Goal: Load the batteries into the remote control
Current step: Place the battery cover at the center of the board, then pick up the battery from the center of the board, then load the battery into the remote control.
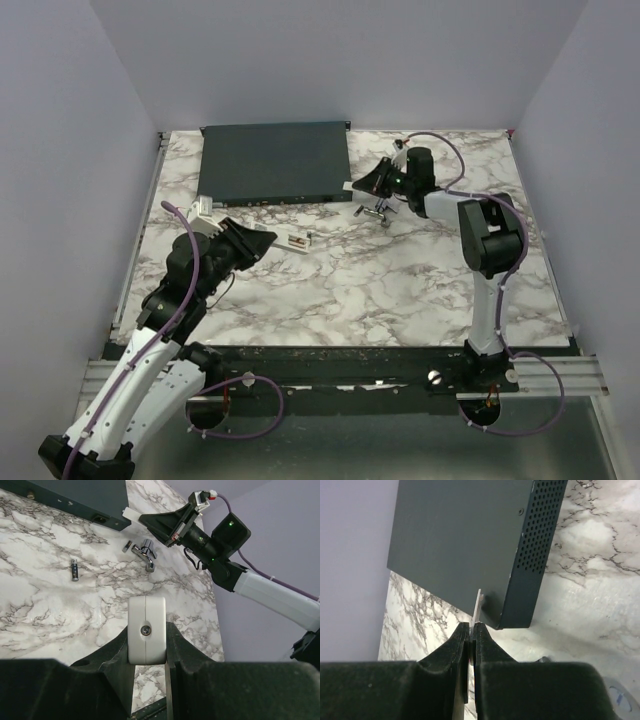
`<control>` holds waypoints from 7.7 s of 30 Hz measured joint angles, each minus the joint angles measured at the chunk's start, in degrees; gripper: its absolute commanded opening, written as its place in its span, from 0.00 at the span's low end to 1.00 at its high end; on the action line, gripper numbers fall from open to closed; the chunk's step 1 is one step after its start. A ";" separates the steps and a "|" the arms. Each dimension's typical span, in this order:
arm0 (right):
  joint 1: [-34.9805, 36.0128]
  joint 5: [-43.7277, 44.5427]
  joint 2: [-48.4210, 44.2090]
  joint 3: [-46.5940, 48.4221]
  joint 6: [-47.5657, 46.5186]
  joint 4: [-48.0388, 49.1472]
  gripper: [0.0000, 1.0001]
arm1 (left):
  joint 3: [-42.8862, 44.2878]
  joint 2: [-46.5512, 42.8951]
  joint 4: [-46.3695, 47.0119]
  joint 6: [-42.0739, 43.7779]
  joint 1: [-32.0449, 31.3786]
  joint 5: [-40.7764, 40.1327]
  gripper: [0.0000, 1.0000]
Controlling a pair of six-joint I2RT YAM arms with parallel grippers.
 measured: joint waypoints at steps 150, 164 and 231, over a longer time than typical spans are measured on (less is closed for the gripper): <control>34.36 49.37 4.11 15.89 -19.12 -37.59 0.38 | 0.22 -7.13 -9.57 2.86 14.47 6.36 0.00; 34.75 50.12 4.11 16.37 -20.17 -39.41 0.31 | 0.17 -6.95 -9.35 2.75 14.49 6.34 0.00; 35.60 -0.39 -89.29 -43.93 -43.25 -10.03 0.01 | -5.60 0.04 27.91 1.20 9.01 34.29 0.00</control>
